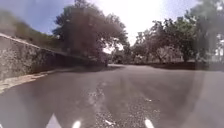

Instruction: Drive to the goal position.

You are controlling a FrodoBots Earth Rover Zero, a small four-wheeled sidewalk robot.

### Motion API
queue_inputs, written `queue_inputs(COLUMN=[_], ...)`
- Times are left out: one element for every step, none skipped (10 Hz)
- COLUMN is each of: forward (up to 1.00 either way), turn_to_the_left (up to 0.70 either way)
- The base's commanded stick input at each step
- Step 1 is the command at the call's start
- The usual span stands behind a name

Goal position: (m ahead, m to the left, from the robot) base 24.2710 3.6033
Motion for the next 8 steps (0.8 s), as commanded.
queue_inputs(forward=[0.50,0.50,0.50,0.50,0.50,0.50,0.50,0.50], turn_to_the_left=[0.00,0.00,0.00,0.00,0.00,0.00,0.00,0.00])
